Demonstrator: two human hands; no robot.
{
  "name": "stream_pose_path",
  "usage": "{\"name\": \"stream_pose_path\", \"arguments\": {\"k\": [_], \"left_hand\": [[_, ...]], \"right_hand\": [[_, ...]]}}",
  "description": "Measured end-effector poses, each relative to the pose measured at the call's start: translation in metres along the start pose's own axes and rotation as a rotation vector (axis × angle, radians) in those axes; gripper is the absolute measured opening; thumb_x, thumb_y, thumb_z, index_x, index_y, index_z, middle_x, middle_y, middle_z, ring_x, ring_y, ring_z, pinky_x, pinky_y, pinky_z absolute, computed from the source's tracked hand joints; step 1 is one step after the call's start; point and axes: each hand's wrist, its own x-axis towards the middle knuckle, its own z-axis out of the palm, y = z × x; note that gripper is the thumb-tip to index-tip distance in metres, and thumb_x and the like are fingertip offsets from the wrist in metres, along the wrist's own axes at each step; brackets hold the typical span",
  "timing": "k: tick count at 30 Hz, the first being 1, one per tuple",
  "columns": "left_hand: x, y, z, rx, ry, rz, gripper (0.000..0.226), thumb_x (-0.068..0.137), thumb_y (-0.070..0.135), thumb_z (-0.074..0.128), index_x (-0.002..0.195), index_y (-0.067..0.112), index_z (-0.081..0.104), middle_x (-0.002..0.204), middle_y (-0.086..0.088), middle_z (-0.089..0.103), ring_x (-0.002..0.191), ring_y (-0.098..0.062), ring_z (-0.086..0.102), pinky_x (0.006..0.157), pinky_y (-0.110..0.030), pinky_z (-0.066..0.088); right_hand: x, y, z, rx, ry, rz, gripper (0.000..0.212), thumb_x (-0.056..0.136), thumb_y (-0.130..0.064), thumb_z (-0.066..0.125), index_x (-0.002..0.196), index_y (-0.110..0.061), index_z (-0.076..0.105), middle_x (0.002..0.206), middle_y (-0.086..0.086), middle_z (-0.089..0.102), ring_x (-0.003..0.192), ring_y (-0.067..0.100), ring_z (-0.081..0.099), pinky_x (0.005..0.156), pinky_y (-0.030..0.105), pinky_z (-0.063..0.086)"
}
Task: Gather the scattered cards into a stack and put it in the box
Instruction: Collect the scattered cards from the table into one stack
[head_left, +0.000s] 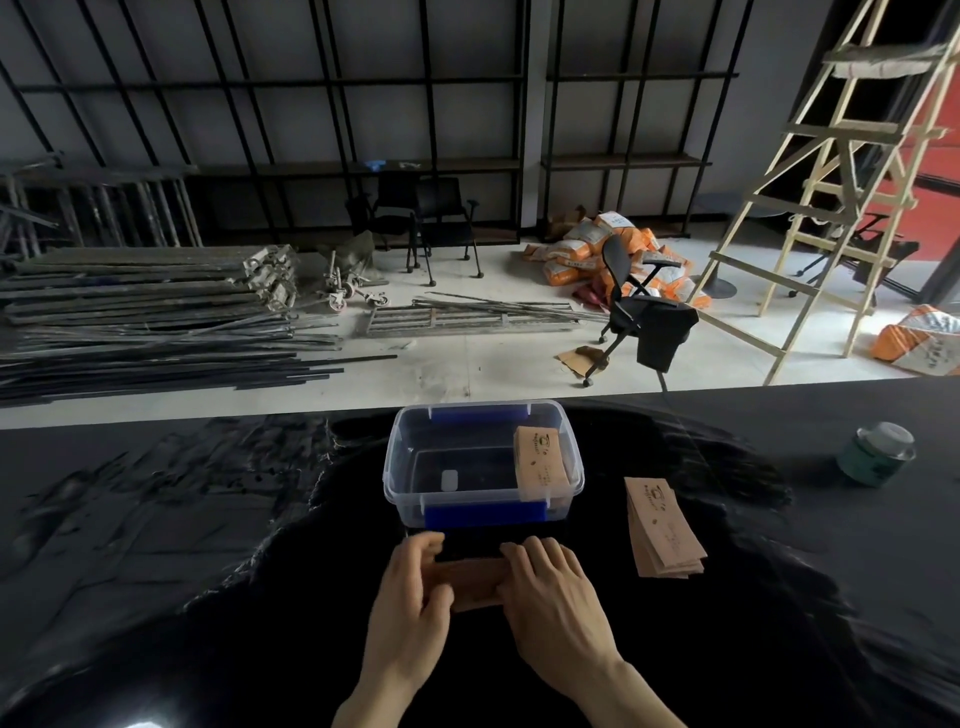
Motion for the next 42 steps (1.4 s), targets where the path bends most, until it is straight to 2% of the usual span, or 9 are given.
{"name": "stream_pose_path", "arguments": {"k": [5, 10, 15, 19, 27, 32, 35, 37, 42], "left_hand": [[0.000, 0.010, 0.015, 0.021, -0.201, 0.067, 0.059, 0.088, -0.006, 0.056, 0.135, 0.030, 0.051, 0.134, 0.007, 0.058, 0.123, -0.008, 0.058, 0.108, -0.036, 0.052], [0.002, 0.013, 0.022, 0.238, -0.234, 0.166, 0.046, 0.096, 0.019, 0.065, 0.136, 0.036, 0.050, 0.136, 0.016, 0.060, 0.123, -0.006, 0.060, 0.108, -0.030, 0.050], [0.014, 0.020, 0.017, 0.463, -0.233, 0.268, 0.049, 0.094, 0.025, 0.070, 0.135, 0.041, 0.048, 0.135, 0.016, 0.062, 0.123, -0.008, 0.060, 0.107, -0.031, 0.050], [0.020, 0.018, 0.019, 0.497, -0.248, 0.307, 0.047, 0.090, 0.025, 0.071, 0.125, 0.046, 0.047, 0.128, 0.019, 0.065, 0.117, -0.006, 0.062, 0.100, -0.029, 0.051], [0.033, 0.032, 0.044, 0.564, -0.309, 0.465, 0.049, 0.088, 0.027, 0.075, 0.127, 0.043, 0.050, 0.129, 0.017, 0.067, 0.123, -0.009, 0.061, 0.108, -0.033, 0.045], [0.040, 0.044, 0.067, 0.378, -0.347, 0.391, 0.041, 0.089, 0.032, 0.073, 0.117, 0.050, 0.050, 0.113, 0.023, 0.069, 0.095, 0.007, 0.062, 0.083, -0.022, 0.051], [0.041, 0.062, 0.092, 0.094, -0.327, 0.252, 0.032, 0.092, 0.030, 0.074, 0.111, 0.048, 0.055, 0.098, 0.026, 0.069, 0.083, 0.019, 0.066, 0.073, -0.011, 0.058], [0.039, 0.079, 0.112, -0.073, -0.307, 0.160, 0.028, 0.093, 0.031, 0.073, 0.105, 0.048, 0.054, 0.101, 0.024, 0.068, 0.083, 0.023, 0.064, 0.063, -0.004, 0.054], [0.040, 0.123, 0.163, -0.175, -0.284, 0.000, 0.026, 0.094, 0.035, 0.072, 0.116, 0.027, 0.062, 0.121, 0.000, 0.072, 0.102, -0.012, 0.071, 0.082, -0.024, 0.061]], "right_hand": [[-0.002, -0.002, 0.003, -0.034, -0.016, -0.012, 0.063, 0.095, -0.035, 0.060, 0.151, -0.014, 0.041, 0.143, 0.005, 0.056, 0.134, 0.027, 0.051, 0.118, 0.046, 0.039], [-0.001, 0.002, -0.006, -0.077, -0.093, -0.015, 0.058, 0.097, -0.044, 0.057, 0.149, -0.023, 0.039, 0.141, 0.002, 0.056, 0.136, 0.027, 0.047, 0.126, 0.057, 0.016], [0.000, 0.008, -0.017, 0.033, -0.102, -0.029, 0.052, 0.096, -0.040, 0.063, 0.143, -0.028, 0.044, 0.139, -0.001, 0.057, 0.132, 0.022, 0.050, 0.122, 0.047, 0.030], [-0.003, 0.024, -0.029, 0.185, -0.086, 0.000, 0.044, 0.097, -0.031, 0.063, 0.138, -0.030, 0.049, 0.133, -0.004, 0.058, 0.121, 0.017, 0.054, 0.104, 0.035, 0.046], [-0.013, 0.045, -0.037, 0.237, -0.078, 0.038, 0.040, 0.088, -0.011, 0.063, 0.126, -0.023, 0.057, 0.117, 0.001, 0.063, 0.106, 0.023, 0.059, 0.087, 0.037, 0.051], [-0.028, 0.073, -0.049, 0.544, 0.213, 0.323, 0.044, 0.083, -0.010, 0.083, 0.121, -0.021, 0.063, 0.106, -0.005, 0.071, 0.089, 0.009, 0.067, 0.073, 0.024, 0.056], [-0.039, 0.092, -0.056, 1.018, 0.339, 0.659, 0.057, 0.082, -0.011, 0.088, 0.129, -0.022, 0.058, 0.103, 0.002, 0.074, 0.088, 0.014, 0.074, 0.070, 0.023, 0.061], [-0.044, 0.102, -0.058, 1.289, 0.318, 0.726, 0.045, 0.088, -0.014, 0.084, 0.126, -0.024, 0.062, 0.103, 0.005, 0.079, 0.094, 0.021, 0.077, 0.072, 0.027, 0.062], [-0.033, 0.125, -0.066, 1.433, 0.444, 0.795, 0.026, 0.095, -0.004, 0.073, 0.119, -0.013, 0.069, 0.097, 0.013, 0.082, 0.084, 0.025, 0.078, 0.063, 0.031, 0.063]]}}
